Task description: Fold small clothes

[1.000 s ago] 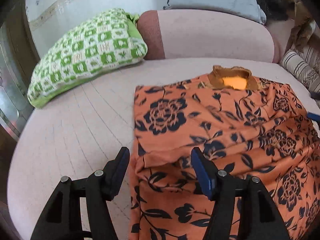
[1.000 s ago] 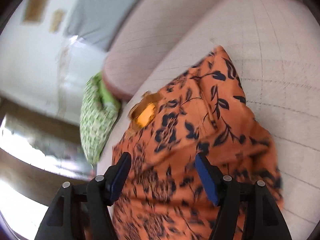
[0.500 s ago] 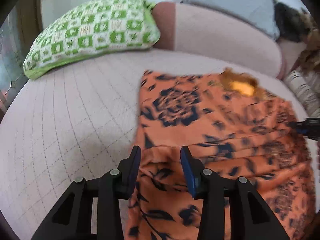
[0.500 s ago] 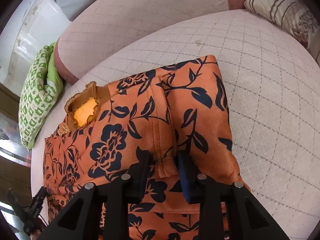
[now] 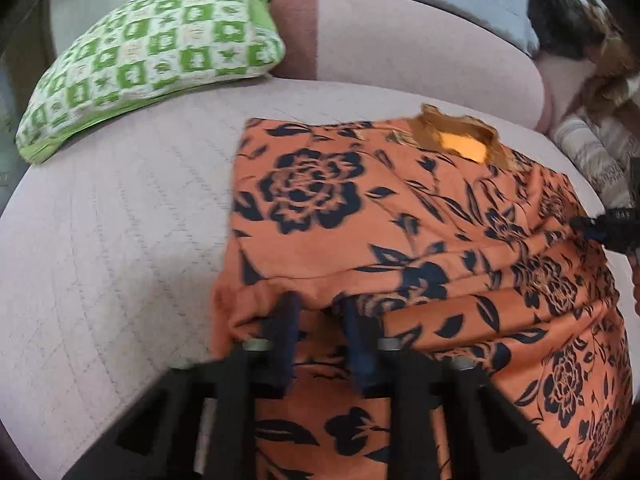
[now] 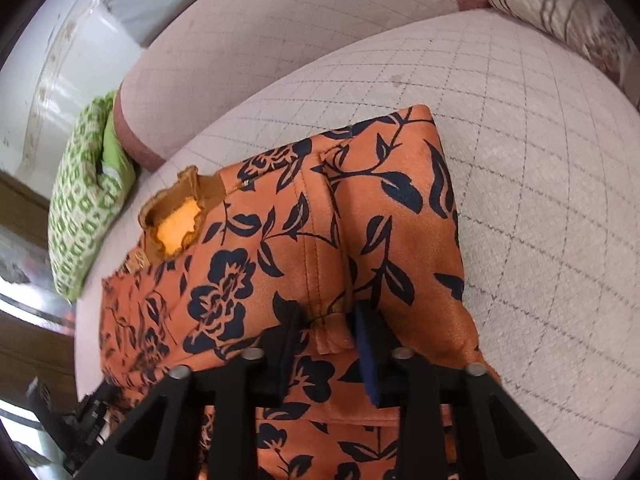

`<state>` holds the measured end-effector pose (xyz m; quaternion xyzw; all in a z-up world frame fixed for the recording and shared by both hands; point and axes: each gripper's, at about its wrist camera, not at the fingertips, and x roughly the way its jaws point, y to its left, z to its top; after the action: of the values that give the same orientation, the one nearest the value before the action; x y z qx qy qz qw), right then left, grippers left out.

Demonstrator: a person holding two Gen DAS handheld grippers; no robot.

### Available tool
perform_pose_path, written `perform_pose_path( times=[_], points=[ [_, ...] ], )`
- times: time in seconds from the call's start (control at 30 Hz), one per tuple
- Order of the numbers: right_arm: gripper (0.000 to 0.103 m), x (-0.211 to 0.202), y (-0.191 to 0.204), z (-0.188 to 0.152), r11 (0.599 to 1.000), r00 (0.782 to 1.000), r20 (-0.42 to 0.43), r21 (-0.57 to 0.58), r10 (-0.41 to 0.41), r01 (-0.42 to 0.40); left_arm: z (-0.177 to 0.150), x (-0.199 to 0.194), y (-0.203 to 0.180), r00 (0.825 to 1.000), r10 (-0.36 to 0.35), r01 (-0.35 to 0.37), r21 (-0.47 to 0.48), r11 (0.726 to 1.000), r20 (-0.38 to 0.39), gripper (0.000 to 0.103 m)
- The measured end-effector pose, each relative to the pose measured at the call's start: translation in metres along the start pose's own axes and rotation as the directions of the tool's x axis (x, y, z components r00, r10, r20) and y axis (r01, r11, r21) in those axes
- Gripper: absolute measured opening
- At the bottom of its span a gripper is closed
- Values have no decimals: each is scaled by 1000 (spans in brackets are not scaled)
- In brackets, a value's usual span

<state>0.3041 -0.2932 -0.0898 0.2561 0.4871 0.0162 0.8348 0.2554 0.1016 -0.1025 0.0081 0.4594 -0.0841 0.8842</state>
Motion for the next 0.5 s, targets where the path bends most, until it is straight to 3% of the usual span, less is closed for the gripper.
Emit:
perform_pose_path(
  times=[0.1,0.23,0.3,0.37,0.43,0.47,0.5],
  points=[
    [10,-4,5,0,1000,1000,6,-17,3,-3,1,-2,14,999,-38,39,-75,996,13,3],
    [9,-39,24,-2,998,996,87,-63,32,-27,4,-21,26,994,29,-15,-134,991,105,0],
    [9,-60,27,-10,996,991,122,-77,49,-40,2,-24,39,994,42,-22,-193,981,104,0],
    [10,-54,23,-22,995,996,84,-98,-2,10,-4,-14,47,999,30,-19,-225,974,45,0],
    [16,-21,9,-34,991,996,-13,-105,-88,86,-6,-15,47,999,35,-25,-227,974,37,0],
    [17,-13,1,-39,994,998,-27,-89,-62,60,-4,-22,44,998,24,-11,-218,976,56,1],
    [23,-21,-2,-41,996,999,19,-80,-32,33,-1,-29,42,997,17,0,-209,978,80,5]
  ],
)
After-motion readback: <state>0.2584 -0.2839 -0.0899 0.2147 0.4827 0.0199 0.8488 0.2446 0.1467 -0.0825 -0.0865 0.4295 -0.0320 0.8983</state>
